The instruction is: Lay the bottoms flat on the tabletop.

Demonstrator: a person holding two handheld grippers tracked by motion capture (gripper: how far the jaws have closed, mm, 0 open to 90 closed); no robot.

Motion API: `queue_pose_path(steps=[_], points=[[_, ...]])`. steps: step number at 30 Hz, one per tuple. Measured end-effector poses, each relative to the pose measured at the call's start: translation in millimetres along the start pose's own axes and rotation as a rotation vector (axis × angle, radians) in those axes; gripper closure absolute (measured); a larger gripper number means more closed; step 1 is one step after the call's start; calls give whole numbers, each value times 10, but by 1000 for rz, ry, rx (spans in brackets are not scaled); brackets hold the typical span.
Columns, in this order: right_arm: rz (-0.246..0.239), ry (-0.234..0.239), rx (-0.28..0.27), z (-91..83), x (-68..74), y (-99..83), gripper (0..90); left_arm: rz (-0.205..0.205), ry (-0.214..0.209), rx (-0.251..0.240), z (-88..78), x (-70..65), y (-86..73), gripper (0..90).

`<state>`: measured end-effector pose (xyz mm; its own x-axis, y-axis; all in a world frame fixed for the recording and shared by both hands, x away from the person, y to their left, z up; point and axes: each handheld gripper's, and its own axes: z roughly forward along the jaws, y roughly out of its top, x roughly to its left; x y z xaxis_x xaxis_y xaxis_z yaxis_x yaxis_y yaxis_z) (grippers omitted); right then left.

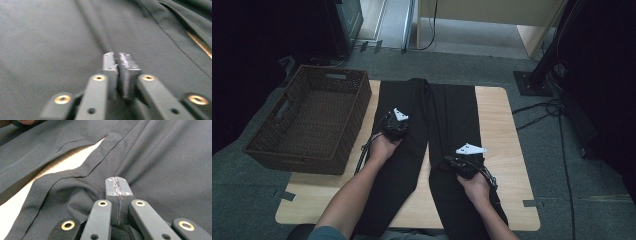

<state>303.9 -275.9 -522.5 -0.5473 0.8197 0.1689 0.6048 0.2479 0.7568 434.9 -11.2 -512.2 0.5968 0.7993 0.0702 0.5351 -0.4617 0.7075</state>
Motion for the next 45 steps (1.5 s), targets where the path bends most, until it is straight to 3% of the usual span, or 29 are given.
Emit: queue_pose_path(steps=[3,5,6,8,9,10,11,13,16,19,23,26,28,29,30,34,35,38,40,42,45], points=[[5,-1,-2,1,-1,-3,898,12,2,7,-15,-13,-6,900],[12,1,-3,1,-1,-3,898,0,-20,24,-45,-7,-10,900],[15,0,-3,0,0,-3,898,-41,-68,33,-92,-2,-39,900],[26,-5,1,-10,4,-5,898,-50,-111,40,-165,-12,-105,900],[26,-5,1,-10,4,-5,898,-50,-111,40,-165,-12,-105,900],[40,-7,5,-38,-3,-14,898,-25,-121,55,-263,-48,-179,900],[40,-7,5,-38,-3,-14,898,-25,-121,55,-263,-48,-179,900],[59,-12,3,-116,-38,-30,899,-21,-153,56,-414,-111,-307,900],[74,-7,15,-177,-49,-39,899,-45,-182,51,-551,-162,-428,900],[50,-8,34,-240,-32,-55,899,-69,-208,48,-703,-189,-495,900],[59,5,58,-314,-12,-93,899,-63,-213,34,-851,-229,-556,900],[66,64,116,-356,32,-165,895,8,-184,101,-916,-285,-750,900],[47,78,115,-377,70,-205,858,-36,-207,104,-959,-279,-798,900],[47,78,115,-377,70,-205,858,-36,-207,104,-959,-279,-798,900],[14,74,65,-387,73,-190,755,-27,-203,104,-976,-288,-811,900],[5,23,-19,-362,13,-26,623,-32,-199,100,-986,-301,-799,900],[5,23,-19,-362,13,-26,623,-32,-199,100,-986,-301,-799,900],[13,-61,-93,-260,-132,186,549,-37,-204,91,-994,-297,-811,900],[17,-81,-97,-215,-181,232,535,-54,-212,87,-995,-286,-816,900],[60,-108,-96,-77,-306,331,512,-61,-216,86,-1002,-275,-821,900],[81,-152,-79,119,-442,447,492,-75,-216,63,-1024,-272,-832,900]])
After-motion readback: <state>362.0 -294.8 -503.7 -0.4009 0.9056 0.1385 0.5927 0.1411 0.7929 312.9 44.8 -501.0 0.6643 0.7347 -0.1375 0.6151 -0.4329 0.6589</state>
